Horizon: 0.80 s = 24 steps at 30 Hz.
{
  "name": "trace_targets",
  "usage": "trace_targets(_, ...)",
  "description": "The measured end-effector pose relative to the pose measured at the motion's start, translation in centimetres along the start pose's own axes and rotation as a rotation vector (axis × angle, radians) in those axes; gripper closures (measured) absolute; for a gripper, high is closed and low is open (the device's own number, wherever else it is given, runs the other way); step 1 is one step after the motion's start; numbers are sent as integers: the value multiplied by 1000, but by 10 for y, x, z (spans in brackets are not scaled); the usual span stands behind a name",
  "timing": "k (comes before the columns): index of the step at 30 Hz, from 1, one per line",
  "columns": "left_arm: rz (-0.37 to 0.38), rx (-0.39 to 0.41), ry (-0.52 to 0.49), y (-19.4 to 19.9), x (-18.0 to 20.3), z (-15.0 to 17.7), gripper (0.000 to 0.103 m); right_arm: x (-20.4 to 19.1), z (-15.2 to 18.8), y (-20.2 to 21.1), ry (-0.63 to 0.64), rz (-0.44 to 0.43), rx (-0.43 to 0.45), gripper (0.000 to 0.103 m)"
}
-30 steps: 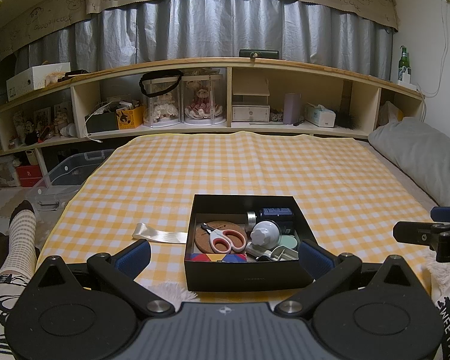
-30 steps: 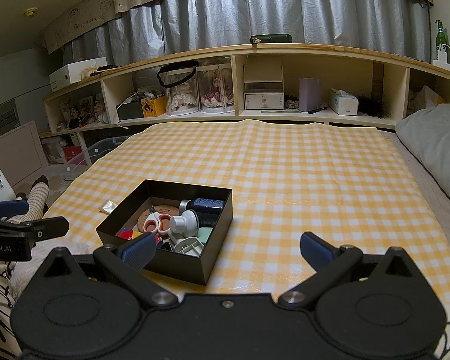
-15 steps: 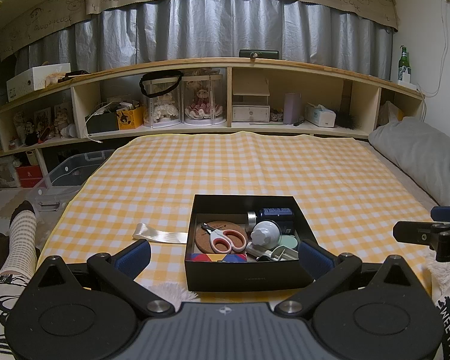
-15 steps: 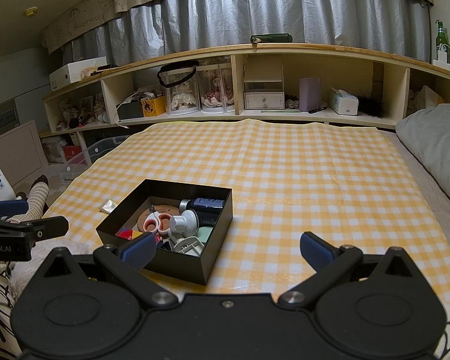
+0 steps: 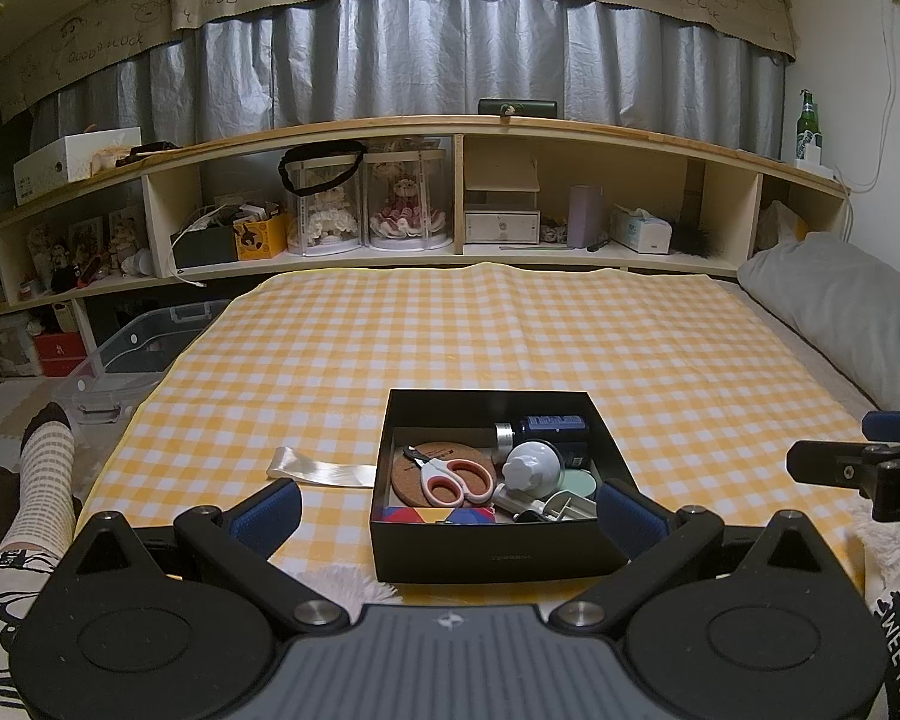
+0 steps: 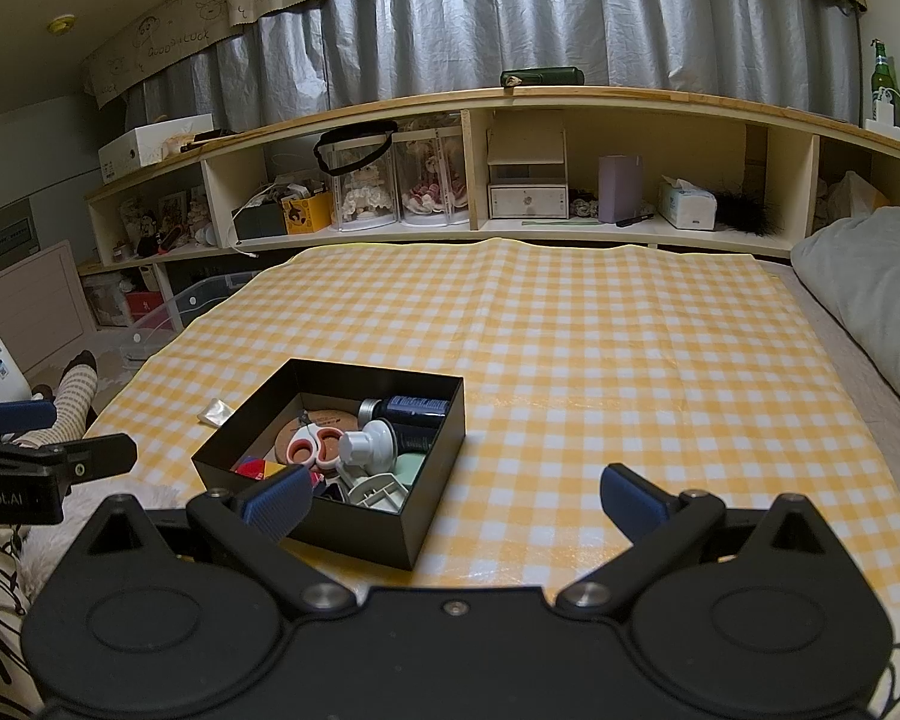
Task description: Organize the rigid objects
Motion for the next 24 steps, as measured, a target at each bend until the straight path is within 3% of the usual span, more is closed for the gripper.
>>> trace_targets(24,-4,0,1,1,-7,0,0,1,0,-1,1,-2,0,0)
Point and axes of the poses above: each gripper's, at about its wrist camera, not at the fingertips, and y roughly against the way its jaws point, x to its right, z to its underside, the point moved 1 cm from there along -y, roughly the way its jaws point, and after that the axes turned 2 degrees about -x, right-handed, at the moved point
